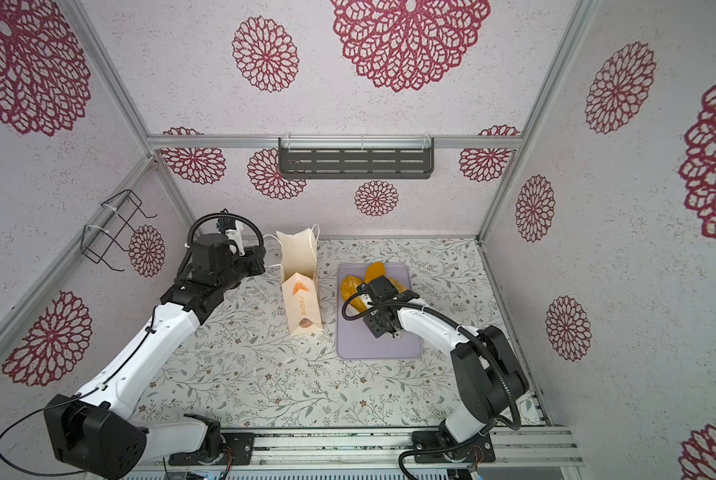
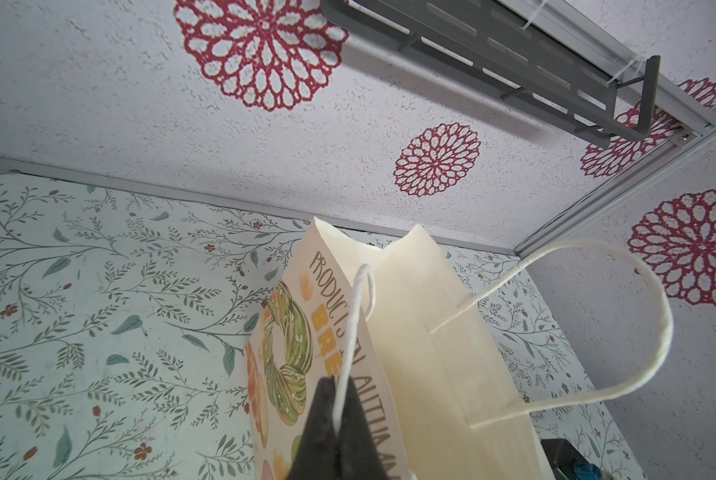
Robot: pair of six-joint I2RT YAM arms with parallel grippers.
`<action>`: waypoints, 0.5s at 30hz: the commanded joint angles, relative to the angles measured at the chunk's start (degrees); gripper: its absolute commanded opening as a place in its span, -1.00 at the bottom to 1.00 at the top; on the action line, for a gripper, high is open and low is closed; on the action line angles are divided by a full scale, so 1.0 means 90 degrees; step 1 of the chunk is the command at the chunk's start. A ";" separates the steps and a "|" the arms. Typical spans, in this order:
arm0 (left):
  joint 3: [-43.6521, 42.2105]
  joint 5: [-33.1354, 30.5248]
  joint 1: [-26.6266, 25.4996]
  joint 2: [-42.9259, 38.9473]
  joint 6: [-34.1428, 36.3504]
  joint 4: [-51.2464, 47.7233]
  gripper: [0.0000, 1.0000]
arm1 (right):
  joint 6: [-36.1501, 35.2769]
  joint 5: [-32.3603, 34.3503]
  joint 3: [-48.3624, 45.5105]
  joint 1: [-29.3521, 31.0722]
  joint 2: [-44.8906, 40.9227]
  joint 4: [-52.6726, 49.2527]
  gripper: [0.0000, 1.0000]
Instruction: Place the fake bread into the paper bag
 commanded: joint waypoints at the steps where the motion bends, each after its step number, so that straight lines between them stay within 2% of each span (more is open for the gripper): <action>1: 0.0144 0.0019 -0.0026 0.0029 0.0119 -0.0023 -1.00 | -0.0058 -0.0102 0.0326 -0.0044 0.0047 0.0086 0.12; 9: 0.0147 0.0011 -0.0026 0.0020 0.0113 -0.0033 -1.00 | -0.0070 -0.0154 0.0479 -0.0050 0.0293 0.0072 0.10; 15: 0.0154 0.0024 -0.0017 0.0028 0.0119 -0.0032 -1.00 | -0.0033 -0.0283 0.0461 -0.0050 0.0340 0.0159 -0.02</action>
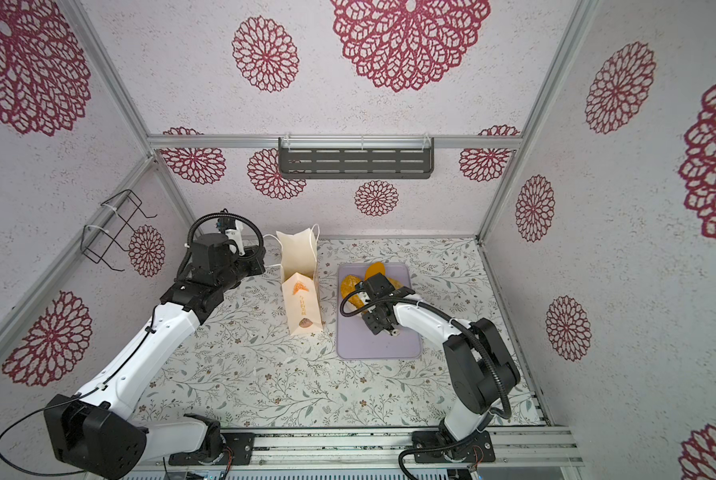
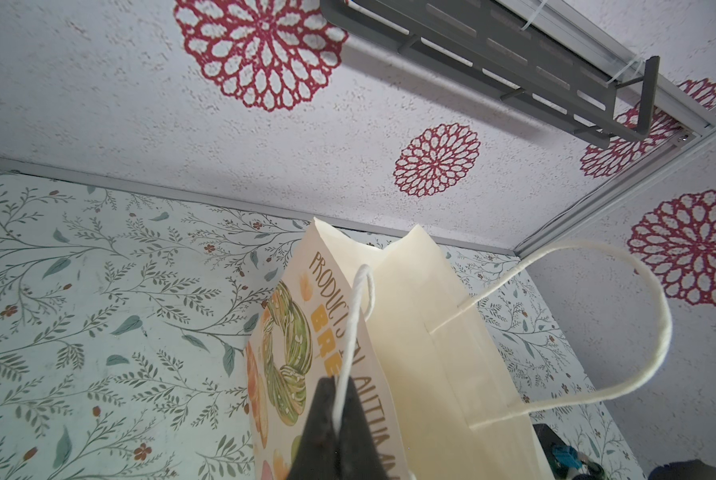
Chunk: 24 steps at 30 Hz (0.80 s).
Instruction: Place the fake bread into the paper bag
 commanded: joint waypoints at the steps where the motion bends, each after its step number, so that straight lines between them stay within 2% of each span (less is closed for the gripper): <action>1: 0.0144 0.0024 -0.0027 0.0028 0.0114 -0.0026 -1.00 | -0.0027 -0.0274 0.0240 -0.0018 0.0021 0.0150 -0.03; 7: 0.0137 0.0018 -0.0023 0.0009 0.0123 -0.0028 -1.00 | 0.0005 -0.0459 0.0339 -0.0019 0.0154 0.0116 -0.15; 13: 0.0154 0.0021 -0.0020 0.0019 0.0116 -0.0048 -1.00 | 0.0190 -0.0724 0.0301 -0.0021 0.0085 0.0160 -0.35; 24: 0.0163 0.0067 -0.0022 0.0028 0.0089 -0.0040 -1.00 | 0.0786 -0.1067 -0.0409 0.0006 -0.1016 0.0556 -0.38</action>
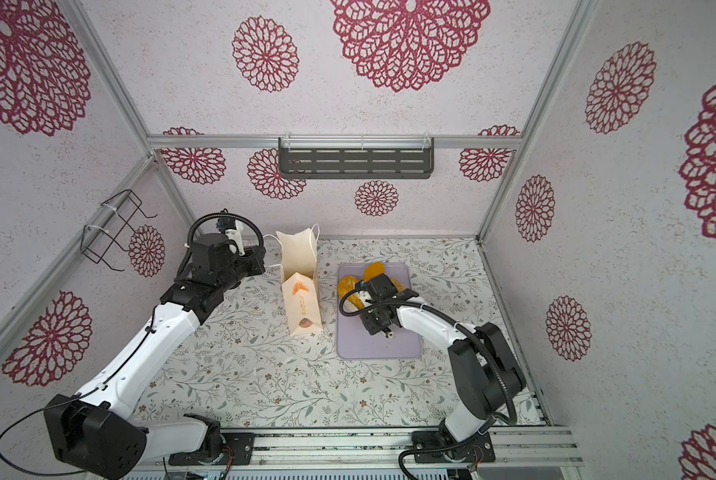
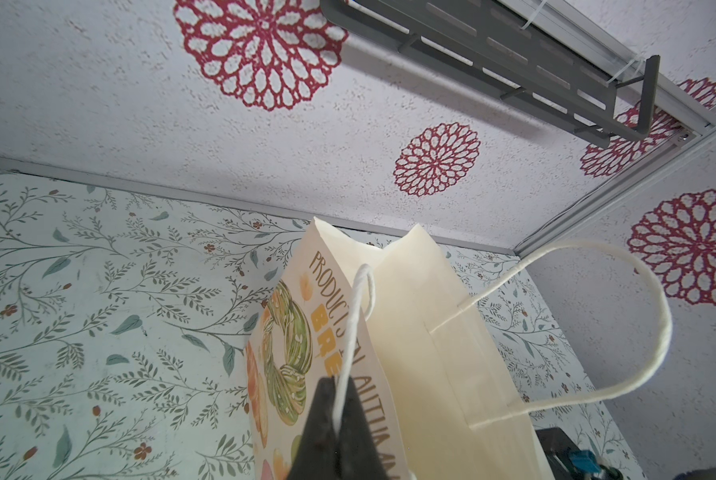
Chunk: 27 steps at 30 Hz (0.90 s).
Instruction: Place the fake bread into the paper bag
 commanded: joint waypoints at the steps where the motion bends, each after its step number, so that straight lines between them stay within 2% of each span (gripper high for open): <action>1: 0.0164 0.0070 -0.0027 0.0019 0.0078 -0.0028 -1.00 | 0.0315 -0.0233 -0.0113 0.0013 -0.0676 0.0285 -0.38; 13: 0.0164 0.0024 -0.0020 -0.0040 0.0054 -0.0040 -1.00 | 0.1008 -0.0378 -0.0954 0.0043 -0.1838 0.0715 -0.41; 19: 0.0184 0.0119 -0.0029 -0.0040 -0.0024 -0.0039 -1.00 | 0.1387 -0.0084 -0.1190 0.0053 -0.2387 0.0730 -0.45; 27: 0.0174 0.0104 -0.0040 -0.0050 -0.0053 -0.0040 -1.00 | 0.1774 -0.0077 -0.1376 0.0081 -0.2964 0.0842 -0.45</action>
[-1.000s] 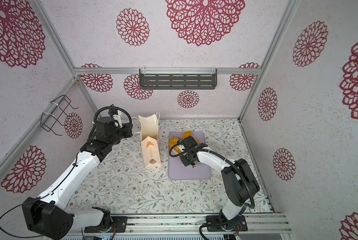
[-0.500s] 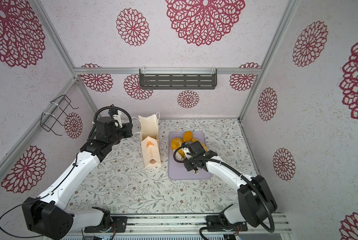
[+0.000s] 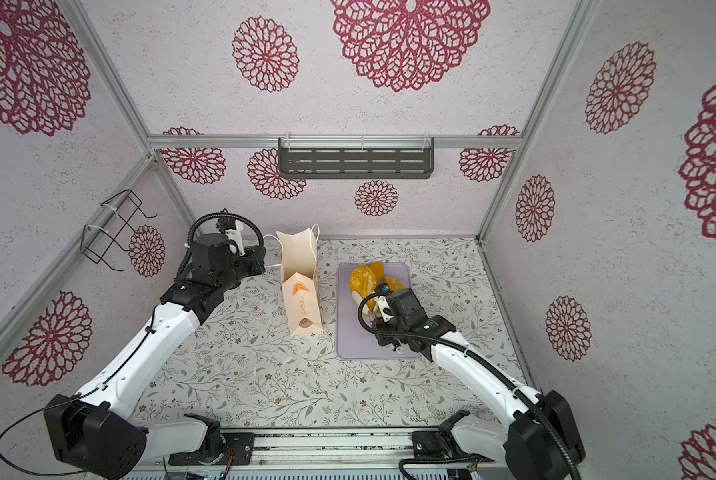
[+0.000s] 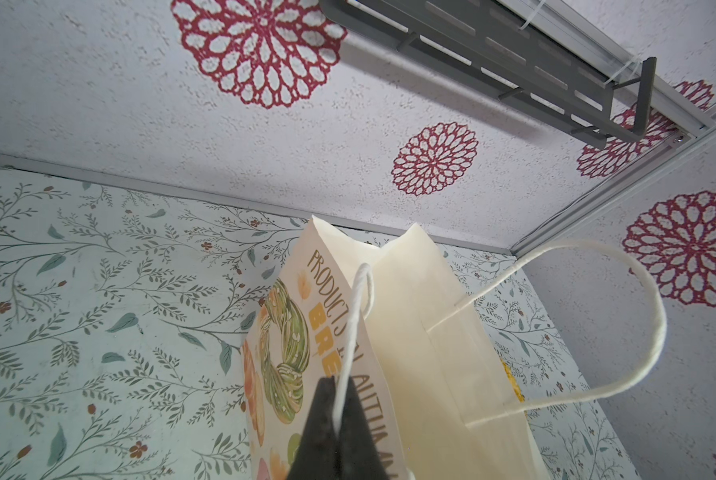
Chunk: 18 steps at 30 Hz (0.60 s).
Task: Place the fake bread into the paper bag
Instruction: 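Close the tongs on the sugar-crusted bun and lift it off the tray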
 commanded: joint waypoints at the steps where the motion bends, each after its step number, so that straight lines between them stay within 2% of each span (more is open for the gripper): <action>1: 0.0169 0.0047 -0.0043 -0.0067 0.0016 -0.0040 -1.00 | 0.0283 0.0136 0.0037 0.0033 -0.0315 0.0465 -0.45; 8: 0.0203 -0.0049 -0.0062 -0.0147 0.0020 -0.0055 -1.00 | 0.0425 0.0208 0.0227 0.0105 -0.0462 0.0337 -0.46; 12: 0.0335 -0.0368 -0.0074 -0.0119 -0.0147 -0.0257 -1.00 | 0.0515 0.0293 0.0451 0.0186 -0.0516 0.0244 -0.47; 18: 0.0379 -0.0230 -0.0069 -0.0113 -0.0214 -0.0307 -1.00 | 0.0620 0.0603 0.0804 0.0435 -0.0553 0.0081 -0.50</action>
